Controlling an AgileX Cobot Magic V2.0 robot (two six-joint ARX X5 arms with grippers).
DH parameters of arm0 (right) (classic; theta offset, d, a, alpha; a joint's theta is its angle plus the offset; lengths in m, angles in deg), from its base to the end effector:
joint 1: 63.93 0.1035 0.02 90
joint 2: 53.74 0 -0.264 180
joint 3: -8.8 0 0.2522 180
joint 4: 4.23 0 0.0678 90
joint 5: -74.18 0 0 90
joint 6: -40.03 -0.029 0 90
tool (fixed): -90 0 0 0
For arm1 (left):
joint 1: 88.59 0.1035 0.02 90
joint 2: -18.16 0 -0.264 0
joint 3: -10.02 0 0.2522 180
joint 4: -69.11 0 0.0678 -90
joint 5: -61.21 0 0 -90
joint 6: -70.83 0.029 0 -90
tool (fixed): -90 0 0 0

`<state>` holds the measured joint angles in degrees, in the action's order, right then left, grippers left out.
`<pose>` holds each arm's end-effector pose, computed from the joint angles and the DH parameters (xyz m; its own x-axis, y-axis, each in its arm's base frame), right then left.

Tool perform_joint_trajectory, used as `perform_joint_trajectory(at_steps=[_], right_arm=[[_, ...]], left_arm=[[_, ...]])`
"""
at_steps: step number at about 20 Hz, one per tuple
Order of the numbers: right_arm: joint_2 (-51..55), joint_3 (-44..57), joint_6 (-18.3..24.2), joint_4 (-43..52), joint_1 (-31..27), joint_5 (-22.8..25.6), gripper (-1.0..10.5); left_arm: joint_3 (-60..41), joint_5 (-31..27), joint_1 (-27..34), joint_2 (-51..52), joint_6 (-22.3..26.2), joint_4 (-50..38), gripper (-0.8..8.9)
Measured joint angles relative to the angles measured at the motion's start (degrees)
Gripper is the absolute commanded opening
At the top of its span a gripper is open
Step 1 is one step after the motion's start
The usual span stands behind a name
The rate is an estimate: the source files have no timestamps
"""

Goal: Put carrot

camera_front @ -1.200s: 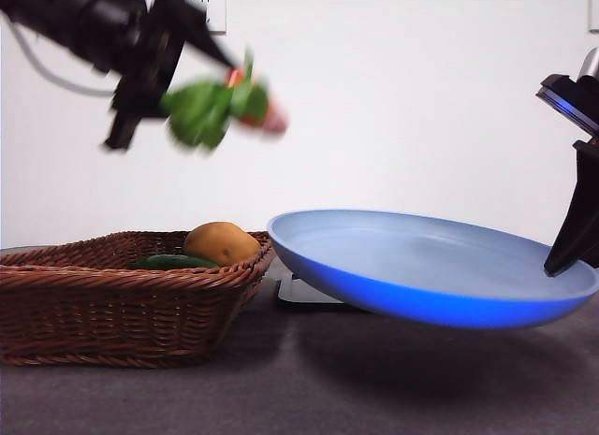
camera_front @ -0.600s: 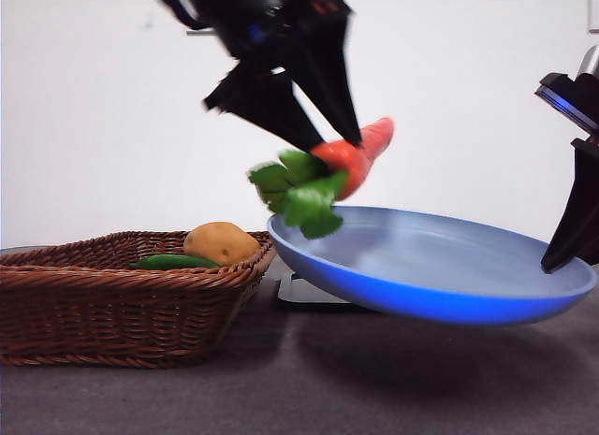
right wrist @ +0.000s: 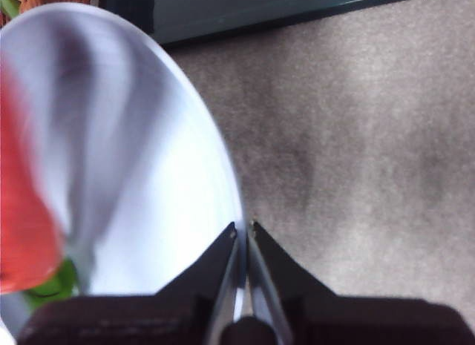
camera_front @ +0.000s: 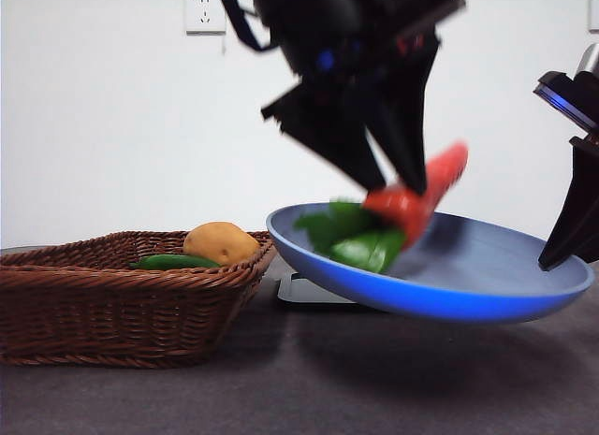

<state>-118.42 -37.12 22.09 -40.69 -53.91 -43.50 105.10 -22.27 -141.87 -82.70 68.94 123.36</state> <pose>0.1938 0.0479 0.1842 0.4166 0.5453 -0.7273 -0.1457 0.8298 0.5387 0.2179 -0.2977 0.2537 0.2057 -0.4657 -0.8607 0.8128 0.5712 -0.1148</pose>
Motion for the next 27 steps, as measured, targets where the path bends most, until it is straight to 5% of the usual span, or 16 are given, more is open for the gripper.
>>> perform_joint_trajectory(at_steps=[3, 6, 14, 19, 27], right_arm=[[0.0, 0.0, 0.2, -0.1, 0.0, 0.1, 0.0], [0.0, 0.0, 0.4, -0.1, 0.0, 0.1, 0.0], [-0.9, -1.3, -2.4, -6.7, -0.2, 3.1, 0.0], [-8.1, -11.5, -0.8, -9.8, -2.8, 5.8, 0.0], [-33.8, -34.6, 0.9, -9.0, -3.7, 7.6, 0.0]], left_arm=[[0.0, 0.0, 0.0, -2.1, 0.0, 1.9, 1.53], [0.0, 0.0, -0.1, -2.0, 0.0, 0.9, 2.86], [0.0, -0.1, -0.3, 8.3, 0.0, 2.7, 2.65], [0.0, -0.4, -0.3, 22.9, -0.3, 6.4, 2.65], [0.0, -0.4, -0.3, 39.0, -1.2, 11.9, 2.65]])
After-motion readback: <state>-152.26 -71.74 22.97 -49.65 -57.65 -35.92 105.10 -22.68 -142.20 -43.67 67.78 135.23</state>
